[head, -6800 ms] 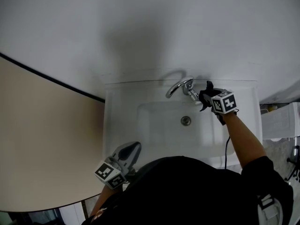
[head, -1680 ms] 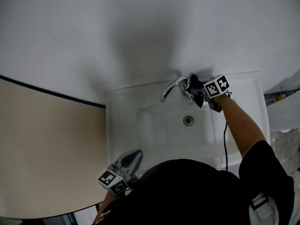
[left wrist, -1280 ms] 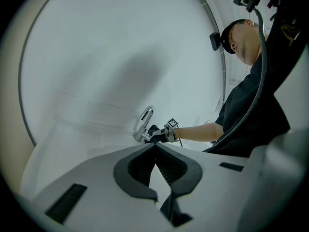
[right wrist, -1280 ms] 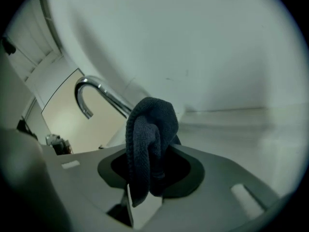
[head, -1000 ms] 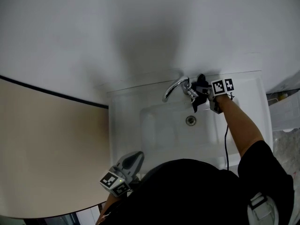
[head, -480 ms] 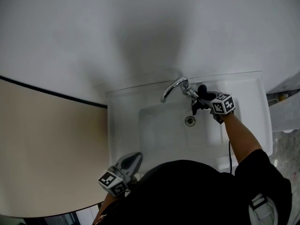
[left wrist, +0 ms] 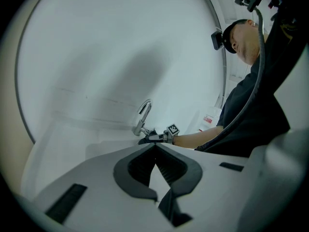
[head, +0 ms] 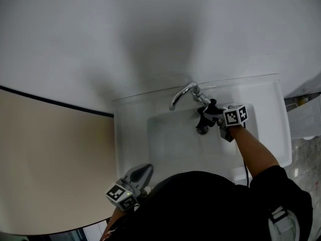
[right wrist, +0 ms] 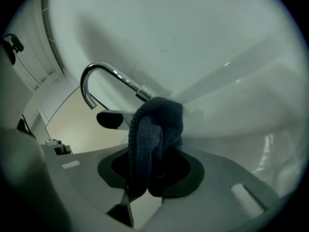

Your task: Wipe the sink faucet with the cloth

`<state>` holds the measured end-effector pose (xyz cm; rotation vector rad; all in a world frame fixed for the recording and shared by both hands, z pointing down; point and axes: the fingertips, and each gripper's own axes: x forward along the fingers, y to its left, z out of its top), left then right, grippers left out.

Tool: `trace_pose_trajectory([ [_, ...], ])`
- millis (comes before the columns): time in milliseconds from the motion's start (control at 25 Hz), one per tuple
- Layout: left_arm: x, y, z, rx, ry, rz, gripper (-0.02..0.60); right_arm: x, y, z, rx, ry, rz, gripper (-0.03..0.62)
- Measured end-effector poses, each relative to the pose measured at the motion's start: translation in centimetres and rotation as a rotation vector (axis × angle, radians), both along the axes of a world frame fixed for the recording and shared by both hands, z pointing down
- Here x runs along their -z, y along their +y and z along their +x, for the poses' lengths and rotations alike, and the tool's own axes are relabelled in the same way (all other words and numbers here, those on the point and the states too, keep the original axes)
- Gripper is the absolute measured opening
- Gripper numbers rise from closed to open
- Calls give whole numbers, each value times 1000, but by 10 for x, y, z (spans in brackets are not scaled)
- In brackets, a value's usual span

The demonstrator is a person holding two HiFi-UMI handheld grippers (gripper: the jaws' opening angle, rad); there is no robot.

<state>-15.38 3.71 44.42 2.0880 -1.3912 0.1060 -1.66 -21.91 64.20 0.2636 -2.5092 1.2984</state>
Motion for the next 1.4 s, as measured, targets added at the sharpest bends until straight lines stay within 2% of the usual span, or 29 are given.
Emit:
trace_pose_trajectory([
  [80,-6,3,-6,11,4,9,0,11,15,-22,-18,-94,-52,124],
  [200,-4,4,-5,6,-8,10,1,28,2,-36,-165,-205,-115,124],
  [320,-8,13,-11,0,-41,8,1,29,-1,-32,-196,-186,-136,124],
  [440,-5,13,-16,9,-28,-2,0,34,0,-32,-186,-166,-153,124],
  [640,-6,15,-15,3,-26,8,0,51,8,-19,-135,-120,-56,124],
  [800,-5,11,-16,12,-6,14,0,65,-3,-6,-144,-131,-7,124],
  [880,0,5,-16,34,26,30,1,66,-13,0,-158,-132,7,123],
  [1000,-8,6,-18,33,11,11,1,68,-38,18,-245,-146,16,123],
  [1120,-9,7,-16,22,13,12,0,73,-58,31,-310,-169,8,129],
  [1240,-6,8,-12,11,12,23,1,65,-33,26,-258,-141,-34,127],
  [1320,-11,12,-14,9,10,19,2,39,4,14,-190,-76,-100,127],
  [1400,-8,9,-14,26,37,21,1,12,21,-1,-190,-36,-173,127],
])
